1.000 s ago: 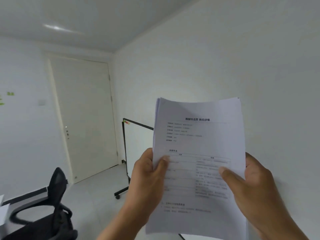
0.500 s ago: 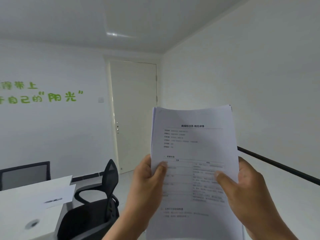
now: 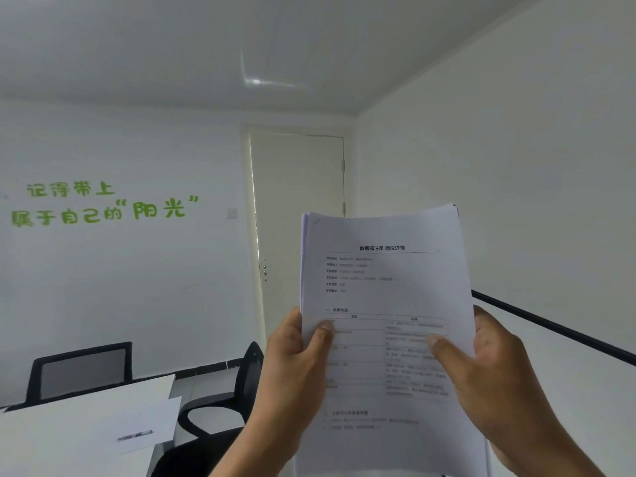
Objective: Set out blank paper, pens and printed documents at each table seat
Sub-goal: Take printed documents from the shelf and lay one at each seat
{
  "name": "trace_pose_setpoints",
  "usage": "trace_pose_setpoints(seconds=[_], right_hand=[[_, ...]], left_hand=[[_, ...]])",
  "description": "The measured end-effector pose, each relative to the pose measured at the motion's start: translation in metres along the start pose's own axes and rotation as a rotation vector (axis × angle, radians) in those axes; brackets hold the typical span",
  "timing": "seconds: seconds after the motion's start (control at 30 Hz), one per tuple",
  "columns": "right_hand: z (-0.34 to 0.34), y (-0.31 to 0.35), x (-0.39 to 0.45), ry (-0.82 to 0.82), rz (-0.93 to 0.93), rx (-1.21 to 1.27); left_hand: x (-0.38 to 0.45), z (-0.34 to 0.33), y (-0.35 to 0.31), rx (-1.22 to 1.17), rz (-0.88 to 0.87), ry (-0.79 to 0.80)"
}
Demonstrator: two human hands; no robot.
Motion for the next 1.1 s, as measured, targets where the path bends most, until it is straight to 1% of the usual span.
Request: trace_pose_setpoints(seconds=[0.13,0.3,0.53,0.67,0.87,1.0,1.1], right_hand=[[-0.019,-0.021,0.038,0.040,-0.002,0.037],[-0.048,-0.067,0.106,0.105,0.001,0.079],[-0.102,-0.138,0.221,0.251,0.001,0.164],[-0.141,-0.155,0.268,0.342,0.033,0.202],[-0.226,-0.177,0.305,0.522,0.017,0.336],[-0.302,-0.191,0.324,0.598,-0.023,0.379],[-0.367,-0.200,0.340,0.650,-0.037,0.392]], left_hand=[[0.037,-0.003,0.010,0.016,-0.009,-0.021],[0.102,-0.014,0.036,0.034,0.017,-0.104],[0.200,-0.031,0.072,0.084,0.050,-0.287],[0.237,-0.022,0.082,0.077,0.049,-0.381],[0.283,0.024,0.108,0.097,0.068,-0.519],[0.318,0.072,0.132,0.112,0.072,-0.619],[0.356,0.117,0.151,0.114,0.072,-0.655]])
Point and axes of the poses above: each hand's wrist, its own x-axis towards the middle knuckle, its own z-axis out of the back of the hand, y = z × x, the point moved 2 cm from there along x, towards the middle knuckle, and after that the axes turned 5 degrees about z, right-handed, at the moved point
